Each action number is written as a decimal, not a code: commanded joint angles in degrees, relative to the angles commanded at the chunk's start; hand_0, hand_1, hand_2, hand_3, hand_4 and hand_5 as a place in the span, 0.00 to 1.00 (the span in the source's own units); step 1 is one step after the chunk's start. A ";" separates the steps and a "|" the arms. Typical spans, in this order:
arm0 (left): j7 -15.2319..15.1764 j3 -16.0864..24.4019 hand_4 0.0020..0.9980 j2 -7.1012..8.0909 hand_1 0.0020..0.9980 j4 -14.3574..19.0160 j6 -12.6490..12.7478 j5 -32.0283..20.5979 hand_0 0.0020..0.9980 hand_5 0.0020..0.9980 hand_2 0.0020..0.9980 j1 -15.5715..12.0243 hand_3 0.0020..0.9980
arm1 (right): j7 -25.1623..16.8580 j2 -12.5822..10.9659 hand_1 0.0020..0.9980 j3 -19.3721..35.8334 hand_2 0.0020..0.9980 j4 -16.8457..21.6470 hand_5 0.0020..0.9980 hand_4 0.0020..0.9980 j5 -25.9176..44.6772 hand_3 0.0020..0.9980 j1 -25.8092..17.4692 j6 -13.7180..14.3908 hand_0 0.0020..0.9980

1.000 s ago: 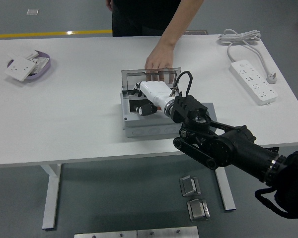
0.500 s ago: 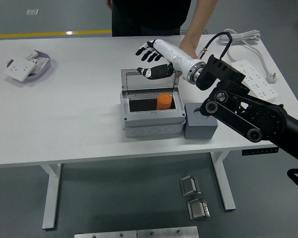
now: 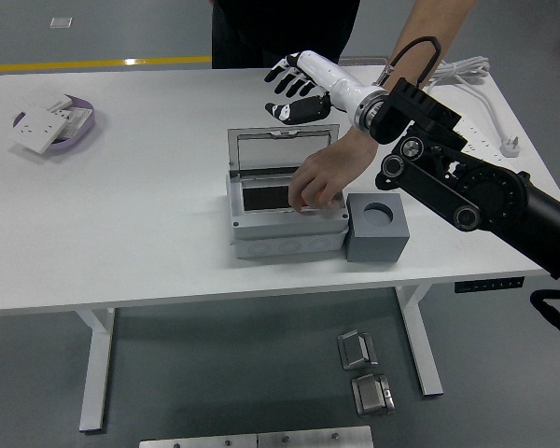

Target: Pick up the cylinder from the cube,place it in the box,flap close box

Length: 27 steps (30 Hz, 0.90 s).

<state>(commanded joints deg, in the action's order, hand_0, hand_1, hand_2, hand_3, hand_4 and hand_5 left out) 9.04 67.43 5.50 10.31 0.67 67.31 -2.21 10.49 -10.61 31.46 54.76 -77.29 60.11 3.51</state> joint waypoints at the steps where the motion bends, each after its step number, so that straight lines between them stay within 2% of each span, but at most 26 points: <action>1: -0.01 -0.06 0.68 0.03 0.63 0.00 -0.02 0.01 0.61 0.30 0.62 0.08 0.66 | -0.29 0.53 0.62 -0.56 0.63 -1.02 0.23 0.70 0.58 0.70 0.29 0.05 0.64; 5: -0.11 -0.59 0.68 0.16 0.63 0.00 -0.12 -0.12 0.61 0.30 0.62 0.41 0.66 | -1.79 3.15 0.62 -3.09 0.63 -6.69 0.23 0.70 3.31 0.70 1.15 0.71 0.64; 8: -0.18 -0.85 0.68 0.20 0.63 0.00 -0.15 -0.23 0.61 0.30 0.62 0.51 0.67 | -2.28 4.05 0.62 -4.35 0.63 -9.51 0.23 0.70 4.12 0.70 1.12 1.16 0.64; 14: -0.20 -1.03 0.68 0.12 0.63 0.00 -0.16 -0.28 0.61 0.30 0.62 0.48 0.67 | -2.56 4.50 0.62 -6.78 0.63 -10.37 0.23 0.69 4.35 0.70 0.65 1.65 0.63; 19: -0.31 -1.10 0.68 0.04 0.63 0.00 -0.18 -0.44 0.61 0.30 0.62 0.52 0.67 | -2.56 3.34 0.62 -7.87 0.62 -8.50 0.23 0.69 4.01 0.70 -0.27 1.99 0.63; 27: -0.39 -1.04 0.68 -0.19 0.63 0.00 -0.07 -0.82 0.61 0.30 0.62 0.02 0.67 | -0.55 -1.91 0.62 -7.56 0.62 0.98 0.25 0.69 -0.91 0.70 -2.27 2.48 0.62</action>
<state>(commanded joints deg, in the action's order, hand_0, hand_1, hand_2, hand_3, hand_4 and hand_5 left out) 8.64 66.39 5.31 10.31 0.61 66.49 -2.19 9.93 -12.52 23.90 55.73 -78.20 57.84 5.99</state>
